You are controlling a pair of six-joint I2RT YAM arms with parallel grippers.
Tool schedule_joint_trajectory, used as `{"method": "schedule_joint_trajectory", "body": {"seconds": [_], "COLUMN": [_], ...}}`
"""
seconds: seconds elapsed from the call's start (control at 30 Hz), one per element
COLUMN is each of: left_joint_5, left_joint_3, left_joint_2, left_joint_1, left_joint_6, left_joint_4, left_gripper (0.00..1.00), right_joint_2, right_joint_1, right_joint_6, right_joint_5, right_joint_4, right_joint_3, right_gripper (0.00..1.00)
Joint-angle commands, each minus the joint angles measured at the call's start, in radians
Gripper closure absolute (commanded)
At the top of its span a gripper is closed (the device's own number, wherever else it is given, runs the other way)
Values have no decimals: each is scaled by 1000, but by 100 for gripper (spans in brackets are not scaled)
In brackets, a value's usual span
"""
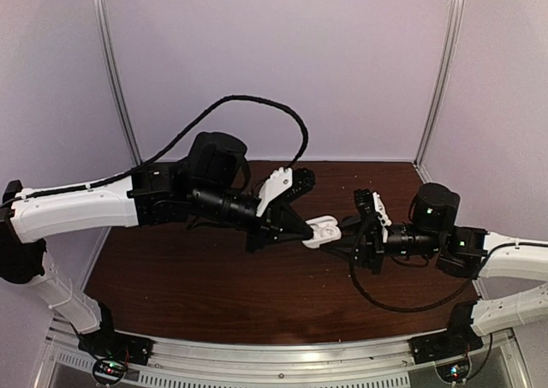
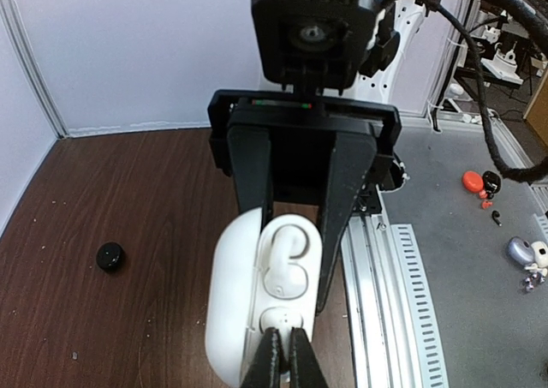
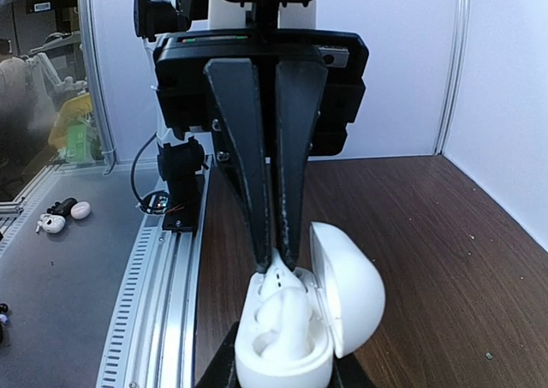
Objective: Insert the wireless bluetooth earbuds into the charging case
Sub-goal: Place the left earbud in the left side groove of the charging case, then close the charging case.
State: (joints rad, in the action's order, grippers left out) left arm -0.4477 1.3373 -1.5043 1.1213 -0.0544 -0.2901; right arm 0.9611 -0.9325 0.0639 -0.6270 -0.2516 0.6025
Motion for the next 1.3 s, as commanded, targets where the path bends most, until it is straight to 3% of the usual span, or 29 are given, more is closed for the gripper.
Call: {"method": "schedule_joint_trajectory", "body": {"seconds": [0.0, 0.07, 0.2, 0.27, 0.5, 0.8, 0.9, 1.0, 1.27], "left_joint_5": [19, 42, 72, 93, 116, 43, 57, 114, 201], "left_joint_3": [12, 26, 48, 64, 137, 117, 84, 69, 100], "left_joint_2": [-19, -13, 9, 23, 67, 85, 91, 87, 52], "left_joint_1": [4, 3, 2, 3, 3, 3, 10, 24, 26], "left_joint_6": [-15, -25, -31, -36, -52, -65, -67, -80, -64], "left_joint_4": [-11, -24, -35, -44, -70, -65, -37, -28, -17], "left_gripper": [100, 100, 80, 76, 75, 90, 87, 79, 78], "right_joint_2": [-36, -37, -37, -40, -39, -36, -38, -38, -40], "right_joint_1": [-5, -4, -5, -5, -5, -5, -5, -4, -4], "right_joint_6": [-22, -22, -25, -28, -34, -44, -52, -60, -62], "right_joint_5": [-7, -7, -2, 1, 4, 13, 16, 16, -7], "right_joint_4": [-105, -104, -99, -100, -101, -103, -109, -116, -112], "right_joint_3": [22, 20, 3, -7, -27, -29, -31, -30, -32], "right_gripper": [100, 100, 100, 100, 100, 100, 100, 100, 100]}}
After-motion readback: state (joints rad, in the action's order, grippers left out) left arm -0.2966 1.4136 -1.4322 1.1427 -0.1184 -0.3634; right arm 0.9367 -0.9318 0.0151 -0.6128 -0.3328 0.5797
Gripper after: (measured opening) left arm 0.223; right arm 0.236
